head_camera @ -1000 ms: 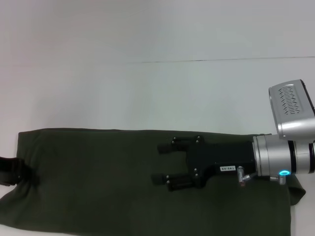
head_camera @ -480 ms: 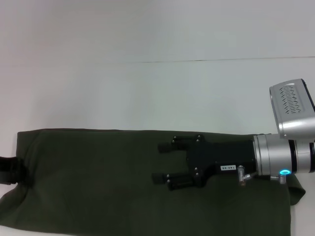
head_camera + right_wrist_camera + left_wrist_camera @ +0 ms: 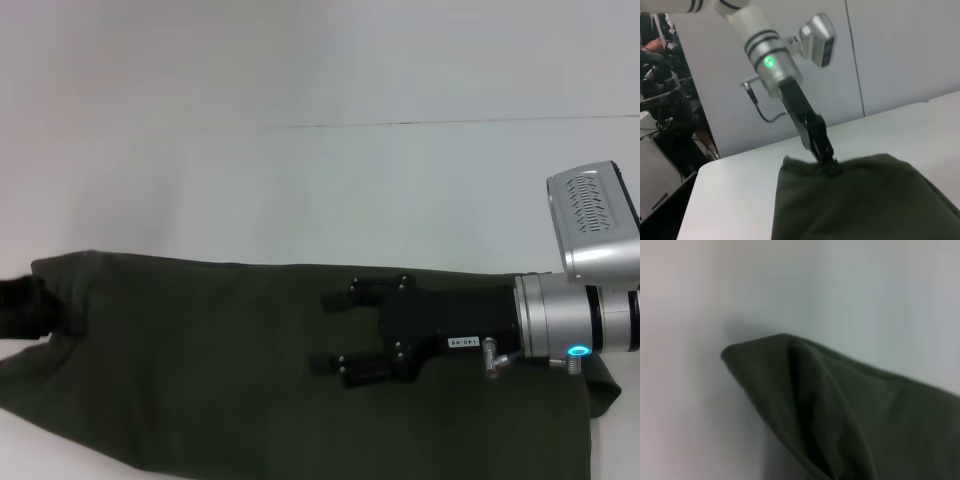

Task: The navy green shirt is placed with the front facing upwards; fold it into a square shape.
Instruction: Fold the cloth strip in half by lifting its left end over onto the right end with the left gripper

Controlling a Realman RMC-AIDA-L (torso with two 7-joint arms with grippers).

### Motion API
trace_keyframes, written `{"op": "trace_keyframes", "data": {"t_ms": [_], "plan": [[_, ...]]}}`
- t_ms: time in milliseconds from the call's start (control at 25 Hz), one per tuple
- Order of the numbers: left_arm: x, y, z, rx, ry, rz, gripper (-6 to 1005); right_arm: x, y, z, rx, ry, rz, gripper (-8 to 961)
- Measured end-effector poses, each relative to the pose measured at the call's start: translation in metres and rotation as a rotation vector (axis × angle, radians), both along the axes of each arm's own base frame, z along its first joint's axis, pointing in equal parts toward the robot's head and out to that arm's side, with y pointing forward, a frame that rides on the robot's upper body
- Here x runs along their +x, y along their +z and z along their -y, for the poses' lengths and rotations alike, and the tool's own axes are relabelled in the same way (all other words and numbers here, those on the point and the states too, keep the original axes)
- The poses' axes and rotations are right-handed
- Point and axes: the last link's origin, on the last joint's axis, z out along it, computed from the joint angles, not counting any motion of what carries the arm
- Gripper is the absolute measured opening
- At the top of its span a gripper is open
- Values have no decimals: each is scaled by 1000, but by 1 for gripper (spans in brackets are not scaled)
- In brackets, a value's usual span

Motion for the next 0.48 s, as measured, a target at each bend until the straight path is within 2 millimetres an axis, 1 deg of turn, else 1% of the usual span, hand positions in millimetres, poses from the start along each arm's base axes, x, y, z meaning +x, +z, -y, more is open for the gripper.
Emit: {"op": "trace_keyframes", "data": {"t_ms": [160, 360, 480], "plan": [[8, 8, 3, 11, -14, 94, 71, 0, 0, 0, 6, 5, 4, 865], [24, 10, 6, 8, -56, 212, 71, 3, -1, -1, 15, 0, 14, 865], [30, 14, 5, 13, -73, 235, 70, 5, -2, -2, 19, 1, 36, 865]]}}
